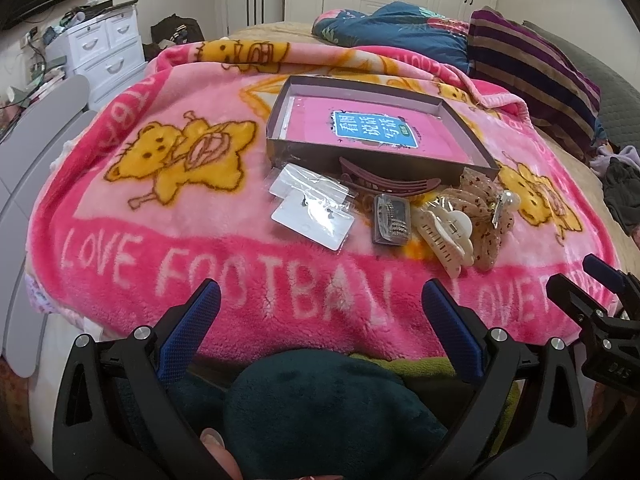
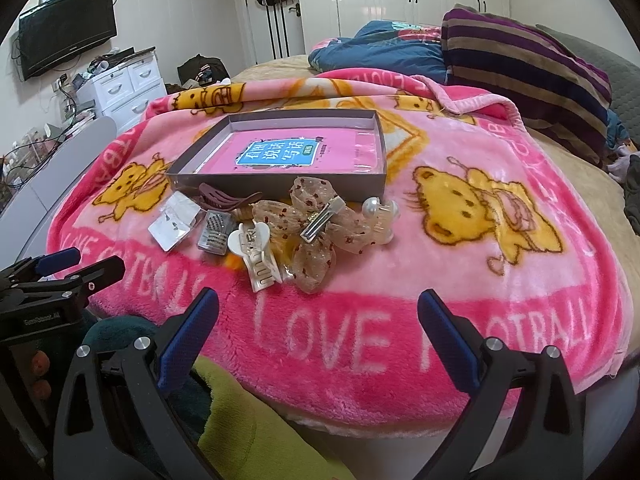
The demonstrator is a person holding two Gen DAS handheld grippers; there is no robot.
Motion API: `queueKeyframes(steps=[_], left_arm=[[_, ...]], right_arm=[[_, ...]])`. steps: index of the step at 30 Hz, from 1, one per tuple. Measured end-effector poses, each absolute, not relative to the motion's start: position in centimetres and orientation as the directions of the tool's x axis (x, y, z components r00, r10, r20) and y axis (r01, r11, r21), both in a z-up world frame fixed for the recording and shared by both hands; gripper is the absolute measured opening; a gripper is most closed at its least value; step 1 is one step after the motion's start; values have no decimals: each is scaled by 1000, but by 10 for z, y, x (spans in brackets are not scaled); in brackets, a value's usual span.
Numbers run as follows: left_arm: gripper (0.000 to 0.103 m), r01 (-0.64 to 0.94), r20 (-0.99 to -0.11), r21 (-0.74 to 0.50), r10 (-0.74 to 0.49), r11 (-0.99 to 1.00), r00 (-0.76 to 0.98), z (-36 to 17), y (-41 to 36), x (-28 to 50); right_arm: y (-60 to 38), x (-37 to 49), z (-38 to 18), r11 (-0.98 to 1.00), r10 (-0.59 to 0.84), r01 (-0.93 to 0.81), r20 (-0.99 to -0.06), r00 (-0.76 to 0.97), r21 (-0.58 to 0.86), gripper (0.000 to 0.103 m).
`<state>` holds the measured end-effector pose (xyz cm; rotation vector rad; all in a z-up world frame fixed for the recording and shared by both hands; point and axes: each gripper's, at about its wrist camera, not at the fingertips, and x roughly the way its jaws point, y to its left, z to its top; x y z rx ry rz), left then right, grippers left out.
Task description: Organize jewelry
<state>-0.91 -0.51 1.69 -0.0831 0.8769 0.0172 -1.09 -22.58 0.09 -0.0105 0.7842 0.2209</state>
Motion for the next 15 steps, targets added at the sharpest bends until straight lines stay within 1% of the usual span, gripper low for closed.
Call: queueKeyframes(steps=[8, 12, 15], left_arm=[[94, -88, -777, -74, -2, 993, 630, 9, 10, 0], [94, -123, -778, -68, 24, 990, 628, 8, 21, 8], [94, -148, -781, -42, 60, 988, 622, 7, 28, 15]], right_arm=[[-221, 1, 3, 970, 221, -227, -695, 685, 84, 99], [-219, 12, 2, 969, 220, -236, -702, 677, 76, 99], [-217, 22, -2, 965, 229, -249, -708, 668, 77, 99]])
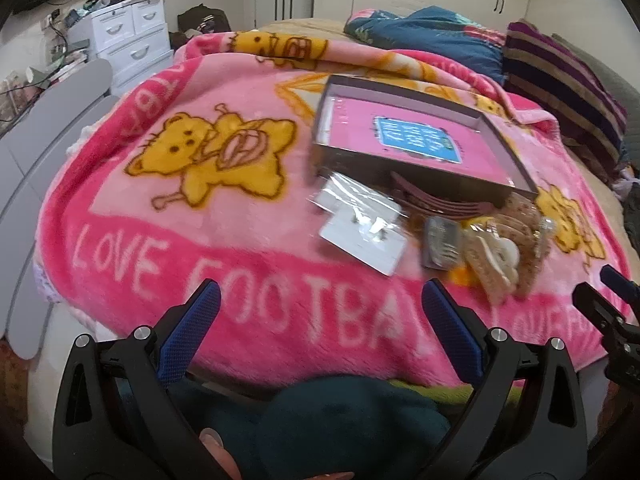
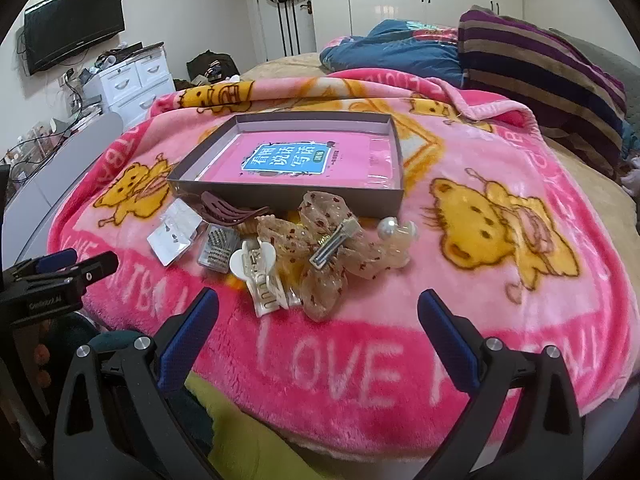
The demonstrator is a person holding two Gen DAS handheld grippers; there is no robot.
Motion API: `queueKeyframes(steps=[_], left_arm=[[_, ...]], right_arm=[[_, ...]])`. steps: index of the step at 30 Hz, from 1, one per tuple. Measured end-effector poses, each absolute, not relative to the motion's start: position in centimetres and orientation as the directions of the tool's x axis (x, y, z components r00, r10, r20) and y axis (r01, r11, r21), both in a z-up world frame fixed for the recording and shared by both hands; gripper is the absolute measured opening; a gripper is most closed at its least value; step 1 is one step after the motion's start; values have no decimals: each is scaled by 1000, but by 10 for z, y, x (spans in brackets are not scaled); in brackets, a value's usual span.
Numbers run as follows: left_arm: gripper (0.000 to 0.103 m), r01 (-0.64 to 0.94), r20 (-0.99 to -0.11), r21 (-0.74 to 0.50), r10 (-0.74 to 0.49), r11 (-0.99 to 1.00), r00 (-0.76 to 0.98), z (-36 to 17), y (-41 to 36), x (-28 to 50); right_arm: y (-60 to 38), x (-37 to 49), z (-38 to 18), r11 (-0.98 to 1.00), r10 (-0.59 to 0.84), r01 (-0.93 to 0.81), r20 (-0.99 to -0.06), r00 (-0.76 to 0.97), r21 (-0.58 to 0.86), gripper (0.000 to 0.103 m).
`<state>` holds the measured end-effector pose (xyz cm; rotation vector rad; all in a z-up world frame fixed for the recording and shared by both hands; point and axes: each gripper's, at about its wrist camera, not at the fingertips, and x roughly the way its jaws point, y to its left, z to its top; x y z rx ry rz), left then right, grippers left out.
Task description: Organize jewelry
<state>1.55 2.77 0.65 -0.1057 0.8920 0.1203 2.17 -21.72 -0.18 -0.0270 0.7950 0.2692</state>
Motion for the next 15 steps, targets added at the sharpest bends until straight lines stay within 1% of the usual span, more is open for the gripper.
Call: queueKeyframes(steps=[2, 8, 9, 12, 15], left_arm=[[94, -166, -787, -20, 87, 986, 611, 4, 33, 22], [94, -164, -802, 3, 101, 986, 589, -3, 37, 39], [94, -155, -805, 5, 96, 988, 586, -5, 36, 42], [94, -114, -822, 13, 75, 993, 564, -11, 30, 54], [94, -16, -842, 20, 25, 1000, 539, -20, 20, 66]], right_arm=[[-216, 27, -4, 965, 223, -252, -713, 665, 67, 99], [-218, 46, -12, 965, 226, -250, -724, 652, 77, 99], [-221, 51, -14, 964, 238, -246, -730, 640, 99, 99], [-223, 59, -17, 966, 234, -241, -733, 638, 99, 99], [-226, 66, -19, 965, 237, -240, -735, 635, 104, 99]])
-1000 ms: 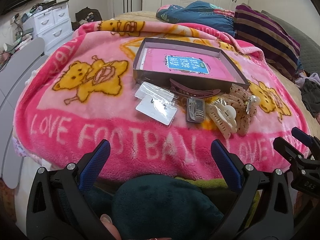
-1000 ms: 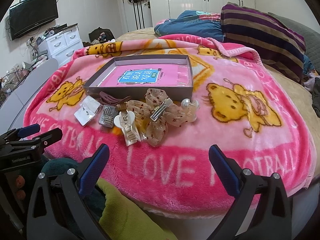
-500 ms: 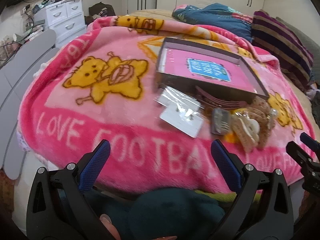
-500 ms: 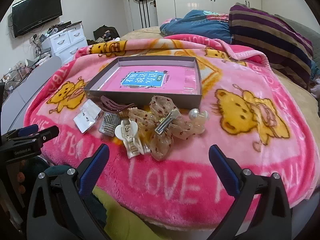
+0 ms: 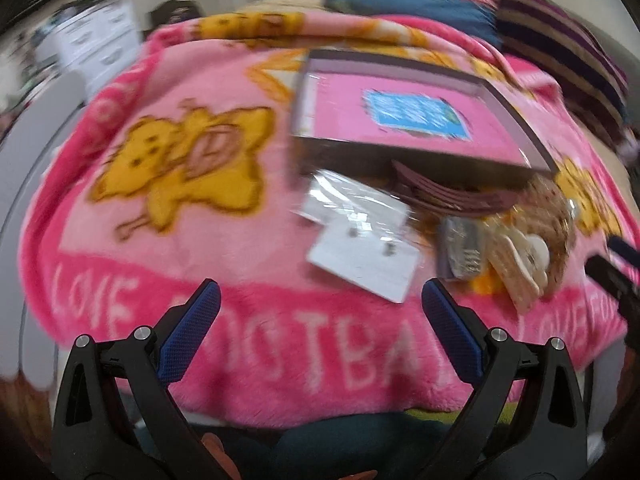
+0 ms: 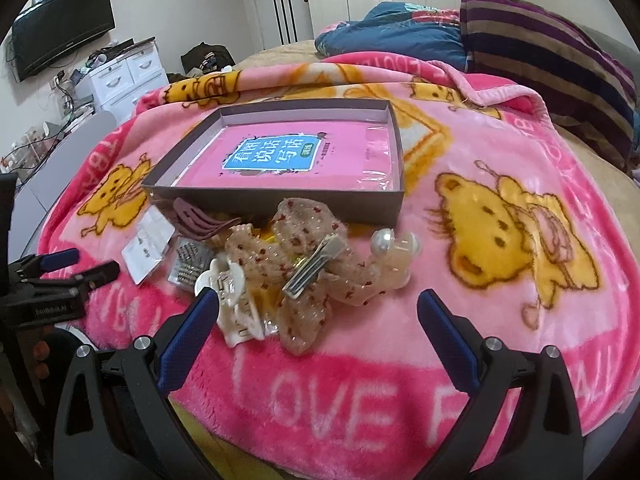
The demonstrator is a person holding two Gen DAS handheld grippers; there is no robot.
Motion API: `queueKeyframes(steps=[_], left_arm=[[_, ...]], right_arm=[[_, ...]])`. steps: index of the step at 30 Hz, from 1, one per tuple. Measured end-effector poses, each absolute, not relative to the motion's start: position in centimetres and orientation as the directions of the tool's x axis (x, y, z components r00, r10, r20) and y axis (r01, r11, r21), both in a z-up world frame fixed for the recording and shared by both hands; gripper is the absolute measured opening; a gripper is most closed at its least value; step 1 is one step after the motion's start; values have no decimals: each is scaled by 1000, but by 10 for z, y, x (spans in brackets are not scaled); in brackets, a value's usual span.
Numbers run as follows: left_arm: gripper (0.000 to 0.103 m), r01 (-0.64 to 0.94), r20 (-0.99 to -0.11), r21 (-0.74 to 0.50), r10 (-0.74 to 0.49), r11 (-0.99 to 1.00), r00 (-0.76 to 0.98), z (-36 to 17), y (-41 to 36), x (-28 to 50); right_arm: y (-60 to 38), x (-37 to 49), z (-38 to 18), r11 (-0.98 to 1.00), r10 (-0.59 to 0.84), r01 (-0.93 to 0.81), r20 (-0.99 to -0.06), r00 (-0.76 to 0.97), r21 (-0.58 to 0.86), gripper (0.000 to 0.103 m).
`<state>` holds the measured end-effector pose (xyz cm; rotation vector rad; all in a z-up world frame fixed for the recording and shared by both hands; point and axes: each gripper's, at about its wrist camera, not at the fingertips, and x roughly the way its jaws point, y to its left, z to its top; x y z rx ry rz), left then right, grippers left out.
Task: Organize jewelry
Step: 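Grasp the bagged earring card with the left tool while the right grasps the lace bow clip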
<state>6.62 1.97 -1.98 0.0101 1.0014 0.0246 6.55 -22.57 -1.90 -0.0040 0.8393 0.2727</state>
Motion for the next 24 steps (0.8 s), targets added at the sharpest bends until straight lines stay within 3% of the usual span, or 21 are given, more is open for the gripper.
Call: queueKeyframes(steps=[14, 21, 23, 24], left_arm=[[94, 147, -881, 49, -26, 988, 472, -42, 4, 103], [94, 141, -896, -5, -66, 990, 438, -53, 13, 107], [94, 141, -894, -16, -78, 990, 441, -53, 14, 107], [94, 141, -893, -25, -85, 990, 443, -53, 15, 106]], right_arm=[[-222, 91, -23, 960, 244, -265, -749, 616, 95, 96], [-217, 106, -40, 957, 251, -269, -780, 574, 110, 74], [-217, 107, -45, 954, 262, -274, -782, 566, 121, 55], [-217, 107, -46, 952, 267, -278, -781, 564, 125, 52]])
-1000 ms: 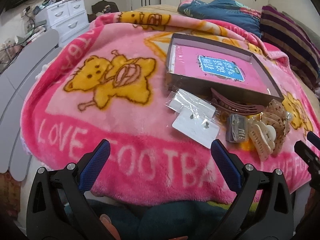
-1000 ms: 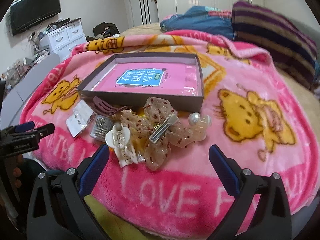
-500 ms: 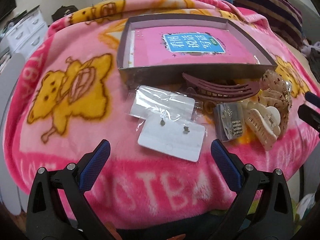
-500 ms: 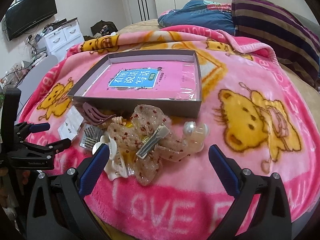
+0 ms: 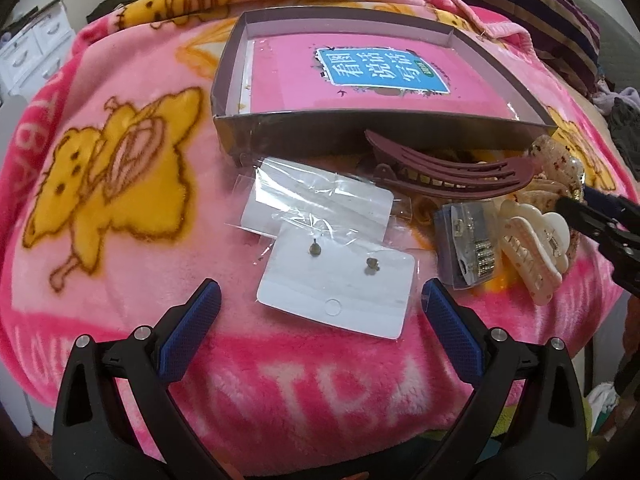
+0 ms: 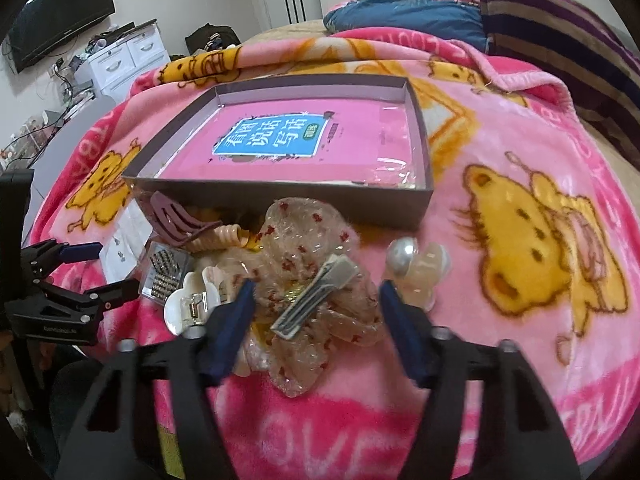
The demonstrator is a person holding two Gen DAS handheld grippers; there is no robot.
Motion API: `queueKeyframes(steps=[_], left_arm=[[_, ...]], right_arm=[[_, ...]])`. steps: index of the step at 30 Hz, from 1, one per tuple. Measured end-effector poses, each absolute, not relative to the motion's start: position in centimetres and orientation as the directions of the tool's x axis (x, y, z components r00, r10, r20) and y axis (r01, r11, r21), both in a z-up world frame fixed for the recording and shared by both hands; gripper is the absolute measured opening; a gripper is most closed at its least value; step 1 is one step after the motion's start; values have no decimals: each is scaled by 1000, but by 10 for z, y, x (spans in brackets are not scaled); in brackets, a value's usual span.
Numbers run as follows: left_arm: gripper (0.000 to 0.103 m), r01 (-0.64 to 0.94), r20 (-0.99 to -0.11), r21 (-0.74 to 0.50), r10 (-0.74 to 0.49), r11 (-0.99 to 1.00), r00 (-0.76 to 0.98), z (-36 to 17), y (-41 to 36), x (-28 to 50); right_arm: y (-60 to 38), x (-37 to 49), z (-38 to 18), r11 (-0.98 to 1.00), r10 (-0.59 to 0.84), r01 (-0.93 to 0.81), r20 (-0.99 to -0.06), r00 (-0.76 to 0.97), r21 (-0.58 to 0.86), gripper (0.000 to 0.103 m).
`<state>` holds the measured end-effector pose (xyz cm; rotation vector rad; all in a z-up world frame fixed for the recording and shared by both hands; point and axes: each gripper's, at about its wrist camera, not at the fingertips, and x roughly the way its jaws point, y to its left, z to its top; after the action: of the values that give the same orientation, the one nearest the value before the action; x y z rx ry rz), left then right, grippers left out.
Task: Organize jewelry
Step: 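Grasp the bagged earring card with the left tool while the right grasps the lace bow clip, then release the earring card in the grey box while the right tool drops the bow clip there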
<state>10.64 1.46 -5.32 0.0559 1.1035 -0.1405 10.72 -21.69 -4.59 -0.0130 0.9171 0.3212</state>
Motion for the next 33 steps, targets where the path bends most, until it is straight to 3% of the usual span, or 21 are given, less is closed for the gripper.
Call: queueKeyframes(steps=[1, 5, 11, 33], left_arm=[[91, 142, -891, -37, -97, 989, 443, -53, 15, 106], [77, 140, -889, -51, -109, 989, 446, -53, 17, 105], [65, 119, -875, -121, -162, 986, 455, -46, 31, 97], [62, 57, -821, -173, -176, 983, 543, 2, 50, 104]], right_arm=[[-217, 106, -46, 949, 277, -287, -776, 567, 129, 44], [-218, 101, -42, 944, 296, -299, -756, 584, 139, 36], [-231, 92, -30, 941, 318, -296, -730, 605, 165, 34], [-267, 100, 10, 937, 349, -270, -656, 669, 222, 34]])
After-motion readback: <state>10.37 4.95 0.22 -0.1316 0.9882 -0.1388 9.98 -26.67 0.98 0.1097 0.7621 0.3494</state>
